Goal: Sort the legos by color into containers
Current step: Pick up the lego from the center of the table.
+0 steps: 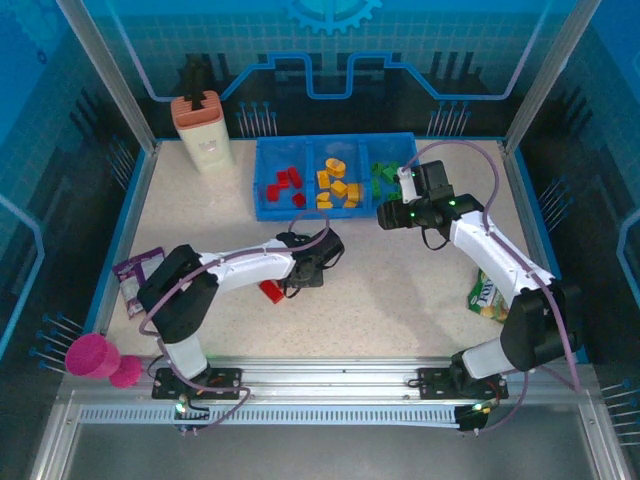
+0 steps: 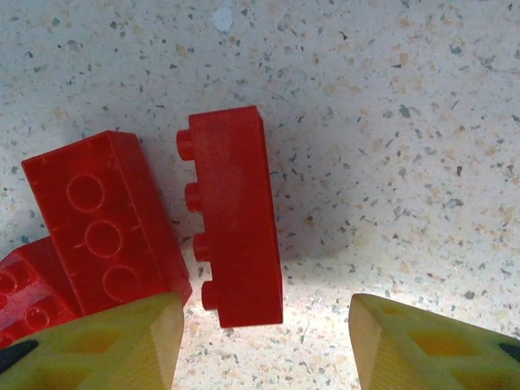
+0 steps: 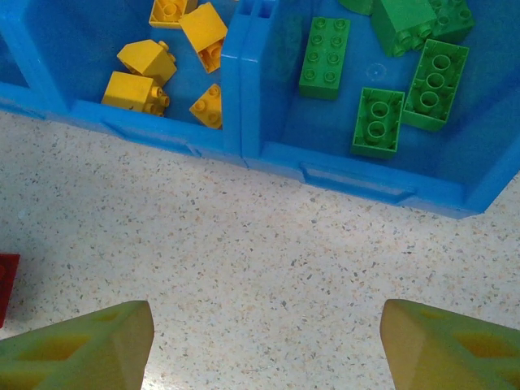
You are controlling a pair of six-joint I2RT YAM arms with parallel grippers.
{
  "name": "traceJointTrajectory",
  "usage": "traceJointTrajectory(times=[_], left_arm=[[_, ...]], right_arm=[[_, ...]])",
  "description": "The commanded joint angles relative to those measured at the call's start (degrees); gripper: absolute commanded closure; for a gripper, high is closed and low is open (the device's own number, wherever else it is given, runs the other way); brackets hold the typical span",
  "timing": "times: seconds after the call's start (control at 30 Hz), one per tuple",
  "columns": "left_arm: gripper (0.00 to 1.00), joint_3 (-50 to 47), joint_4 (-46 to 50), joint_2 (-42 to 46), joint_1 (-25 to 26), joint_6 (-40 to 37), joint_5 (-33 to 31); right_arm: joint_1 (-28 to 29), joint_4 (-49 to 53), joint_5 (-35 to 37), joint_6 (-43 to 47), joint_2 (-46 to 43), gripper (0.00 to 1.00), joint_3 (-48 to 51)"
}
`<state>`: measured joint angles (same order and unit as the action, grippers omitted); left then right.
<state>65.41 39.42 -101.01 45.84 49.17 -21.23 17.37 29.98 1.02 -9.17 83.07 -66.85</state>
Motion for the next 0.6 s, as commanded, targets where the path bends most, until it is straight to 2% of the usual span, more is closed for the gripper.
traceJointTrajectory(times=[0.0,0.2,0.33,0.5,0.57], left_arm=[[0.43,0.41,-1.98,-1.48,-1.55,-0.96,-1.11],[0.44,1.48,-4.27,-4.25,-3.89,-3.51,0.33],[0.50,3.41,-5.12,-6.65,-4.66,-5.50,1.44],[0.63,4.71,-5.41,-8.38,-4.94,-6.41,3.01],[0.71,4.47,-5.46,-8.59,-4.97,-6.45,3.45]], right_arm=[[1.00,0.61,-0.37,0.46,0.78,0.25,-1.18],[1.27,1.17,0.30,0.55,1.57,0.25,-1.52],[1.36,1.48,0.83,0.64,2.14,0.26,-1.83],[1.44,1.71,1.35,0.64,3.28,0.26,-2.48],[1.46,1.92,1.69,0.82,3.78,0.26,-2.89]])
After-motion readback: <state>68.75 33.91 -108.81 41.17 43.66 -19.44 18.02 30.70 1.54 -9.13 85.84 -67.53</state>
